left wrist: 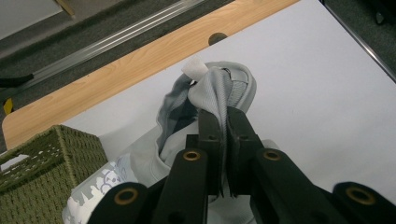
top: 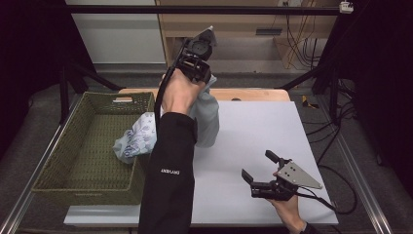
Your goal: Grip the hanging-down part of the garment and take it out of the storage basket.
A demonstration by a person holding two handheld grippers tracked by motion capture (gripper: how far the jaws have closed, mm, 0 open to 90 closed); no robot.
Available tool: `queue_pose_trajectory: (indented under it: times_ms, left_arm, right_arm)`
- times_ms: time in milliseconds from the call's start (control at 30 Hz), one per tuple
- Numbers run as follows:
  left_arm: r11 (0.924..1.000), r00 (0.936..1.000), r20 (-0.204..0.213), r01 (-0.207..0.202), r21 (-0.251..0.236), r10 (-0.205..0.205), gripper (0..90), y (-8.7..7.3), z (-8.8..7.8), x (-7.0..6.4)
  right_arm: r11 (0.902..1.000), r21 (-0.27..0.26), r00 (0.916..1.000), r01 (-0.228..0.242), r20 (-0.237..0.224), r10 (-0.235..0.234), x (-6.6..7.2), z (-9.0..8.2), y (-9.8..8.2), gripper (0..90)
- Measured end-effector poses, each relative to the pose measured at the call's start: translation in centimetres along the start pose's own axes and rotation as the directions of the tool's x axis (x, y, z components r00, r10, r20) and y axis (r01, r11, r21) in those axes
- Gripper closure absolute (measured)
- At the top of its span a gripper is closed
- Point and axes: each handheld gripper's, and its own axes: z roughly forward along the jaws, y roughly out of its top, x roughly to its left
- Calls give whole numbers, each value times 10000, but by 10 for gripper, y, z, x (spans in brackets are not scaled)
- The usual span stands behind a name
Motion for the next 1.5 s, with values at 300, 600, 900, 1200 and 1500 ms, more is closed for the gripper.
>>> queue_pose_trajectory:
  times_ms: [300, 600, 900, 1200, 1500]
  left_arm:
    - [10000, 10000, -3, -7, 15, 7, 854, 0, 0, 0]
    - [10000, 10000, 30, 12, -2, -12, 854, 0, -2, 2]
    - [9999, 10000, -25, 5, -104, -5, 855, -3, -7, 5]
    - [9999, 10000, -58, -51, -140, 50, 855, -3, -8, 6]
    - [9998, 9998, -133, -118, -164, 115, 854, -4, -15, 7]
  right_arm:
    - [9999, 66, 9999, -156, 17, 156, 1, -1, 1, 6]
    - [10000, 33, 10000, 16, -47, -16, 1, 0, -1, 6]
    - [9999, 78, 9999, -119, -57, 119, 1, -1, 0, 6]
    - [9995, 123, 9989, -297, -361, 301, 0, 1, 2, 6]
    - [9993, 248, 9954, -287, -907, 309, 9, 11, 9, 6]
